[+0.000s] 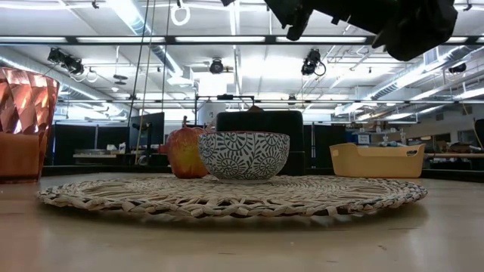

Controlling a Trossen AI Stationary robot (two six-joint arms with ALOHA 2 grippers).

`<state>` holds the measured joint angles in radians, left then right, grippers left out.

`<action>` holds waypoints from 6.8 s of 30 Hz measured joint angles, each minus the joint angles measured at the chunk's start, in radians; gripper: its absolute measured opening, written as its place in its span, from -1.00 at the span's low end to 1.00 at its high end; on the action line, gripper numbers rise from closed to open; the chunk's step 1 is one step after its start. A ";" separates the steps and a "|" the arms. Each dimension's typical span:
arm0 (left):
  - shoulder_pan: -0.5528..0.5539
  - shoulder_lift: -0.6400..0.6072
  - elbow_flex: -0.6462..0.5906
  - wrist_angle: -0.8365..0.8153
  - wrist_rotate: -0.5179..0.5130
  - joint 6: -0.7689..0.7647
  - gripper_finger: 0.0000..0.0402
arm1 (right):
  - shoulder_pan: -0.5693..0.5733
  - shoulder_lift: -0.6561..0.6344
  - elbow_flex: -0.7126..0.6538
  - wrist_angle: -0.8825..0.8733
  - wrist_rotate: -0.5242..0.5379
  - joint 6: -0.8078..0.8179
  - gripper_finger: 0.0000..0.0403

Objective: Arrange a breakfast setting
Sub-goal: Pour the cereal into the red patterned bowl

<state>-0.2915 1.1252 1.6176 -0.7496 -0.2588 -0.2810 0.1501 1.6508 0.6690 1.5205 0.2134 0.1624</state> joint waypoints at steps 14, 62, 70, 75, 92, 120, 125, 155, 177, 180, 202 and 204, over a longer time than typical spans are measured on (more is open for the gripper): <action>-0.060 0.002 -0.002 0.040 -0.010 0.012 -0.98 | -0.004 -0.009 0.003 0.042 -0.006 -0.005 0.86; -0.039 0.007 -0.001 0.079 -0.098 0.189 -0.40 | -0.004 -0.024 0.092 0.033 -0.108 -0.083 0.08; -0.100 -0.095 -0.001 0.056 -0.096 0.286 -0.24 | 0.021 -0.024 0.092 0.036 -0.108 -0.121 0.06; -0.141 -0.161 -0.001 0.004 -0.096 0.278 -0.24 | 0.046 -0.024 0.092 0.040 -0.106 -0.158 0.02; -0.178 -0.199 -0.073 -0.117 -0.085 0.119 -0.24 | 0.118 -0.167 -0.099 0.039 -0.055 -0.211 0.01; -0.181 -0.196 -0.821 0.292 -0.211 -0.014 -0.24 | 0.258 -0.758 -0.536 -0.525 0.193 -0.093 0.01; -0.181 -0.196 -0.868 0.359 -0.212 -0.025 -0.24 | 0.258 -0.861 -0.536 -0.681 0.189 -0.075 0.01; -0.178 -0.129 -0.873 0.513 -0.280 0.013 -0.24 | 0.257 -0.940 -0.141 -1.661 0.132 0.008 0.01; -0.177 -0.117 -0.873 0.530 -0.280 0.014 -0.24 | 0.254 -0.925 -0.091 -1.757 0.150 0.028 0.01; -0.177 -0.117 -0.873 0.529 -0.280 0.014 -0.24 | 0.254 -0.925 -0.091 -1.758 0.161 0.039 0.01; -0.176 -0.117 -0.873 0.535 -0.279 0.014 -0.24 | 0.255 -0.929 -0.092 -1.749 0.168 0.040 0.00; -0.176 -0.117 -0.873 0.539 -0.279 0.015 -0.24 | 0.256 -0.927 -0.092 -1.763 0.170 0.034 0.00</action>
<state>-0.4679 1.0080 0.7444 -0.2110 -0.5377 -0.2661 0.4063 0.7240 0.5774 -0.2425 0.3830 0.1965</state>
